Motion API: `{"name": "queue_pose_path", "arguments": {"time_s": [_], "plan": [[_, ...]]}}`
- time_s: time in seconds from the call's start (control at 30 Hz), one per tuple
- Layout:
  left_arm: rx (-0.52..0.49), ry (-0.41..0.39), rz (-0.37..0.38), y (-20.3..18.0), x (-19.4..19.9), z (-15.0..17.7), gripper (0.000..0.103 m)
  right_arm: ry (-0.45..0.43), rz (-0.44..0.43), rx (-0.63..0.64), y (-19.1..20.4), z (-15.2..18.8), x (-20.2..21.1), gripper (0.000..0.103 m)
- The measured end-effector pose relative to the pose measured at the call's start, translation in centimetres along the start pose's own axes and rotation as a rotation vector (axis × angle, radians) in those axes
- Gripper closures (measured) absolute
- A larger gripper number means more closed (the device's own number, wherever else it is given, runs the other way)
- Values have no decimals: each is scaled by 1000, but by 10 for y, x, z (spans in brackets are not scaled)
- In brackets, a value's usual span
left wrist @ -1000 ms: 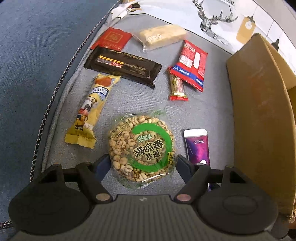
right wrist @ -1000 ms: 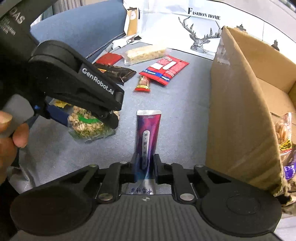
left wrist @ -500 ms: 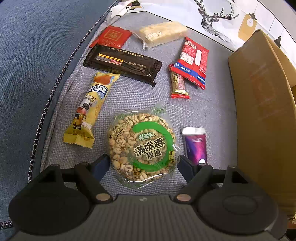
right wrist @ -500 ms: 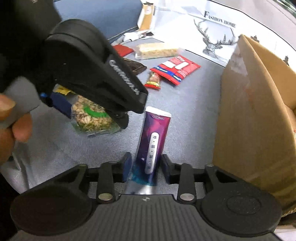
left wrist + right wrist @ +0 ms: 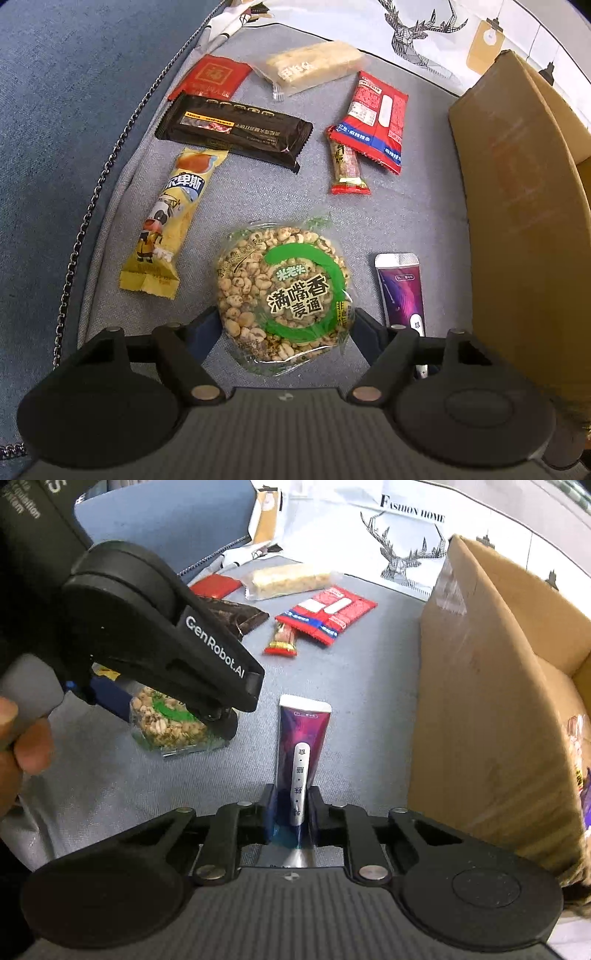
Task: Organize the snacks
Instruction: 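Grasp the round green-labelled nut pack with the left tool while the right tool grasps the purple tube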
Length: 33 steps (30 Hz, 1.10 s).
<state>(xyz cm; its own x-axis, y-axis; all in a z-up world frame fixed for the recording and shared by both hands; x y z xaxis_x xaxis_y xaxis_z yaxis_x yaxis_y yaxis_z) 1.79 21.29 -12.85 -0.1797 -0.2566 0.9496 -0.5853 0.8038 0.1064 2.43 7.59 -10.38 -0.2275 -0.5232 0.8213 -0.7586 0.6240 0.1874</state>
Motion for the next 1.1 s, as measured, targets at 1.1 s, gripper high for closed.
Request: {"name": "queue_pose_path", "arguments": {"time_s": [1.1], "plan": [[160, -163, 103, 15, 36, -19, 24, -164, -20, -42, -2, -25, 46, 90]]}}
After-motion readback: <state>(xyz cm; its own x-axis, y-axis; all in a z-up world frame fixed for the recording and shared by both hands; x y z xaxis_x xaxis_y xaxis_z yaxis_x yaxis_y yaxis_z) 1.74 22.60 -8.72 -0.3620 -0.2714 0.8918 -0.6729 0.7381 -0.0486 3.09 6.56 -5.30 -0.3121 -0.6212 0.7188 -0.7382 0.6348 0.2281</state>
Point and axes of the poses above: each gripper's, at about its wrist camera, not at the fingertips, and x roughly against the way its jaws point, y to its left, z to its underside, the point moved 4 cm from there along -x, roughly the way its jaws point, and after that the axes turned 12 degrees about -z, right-handed, at the moved point
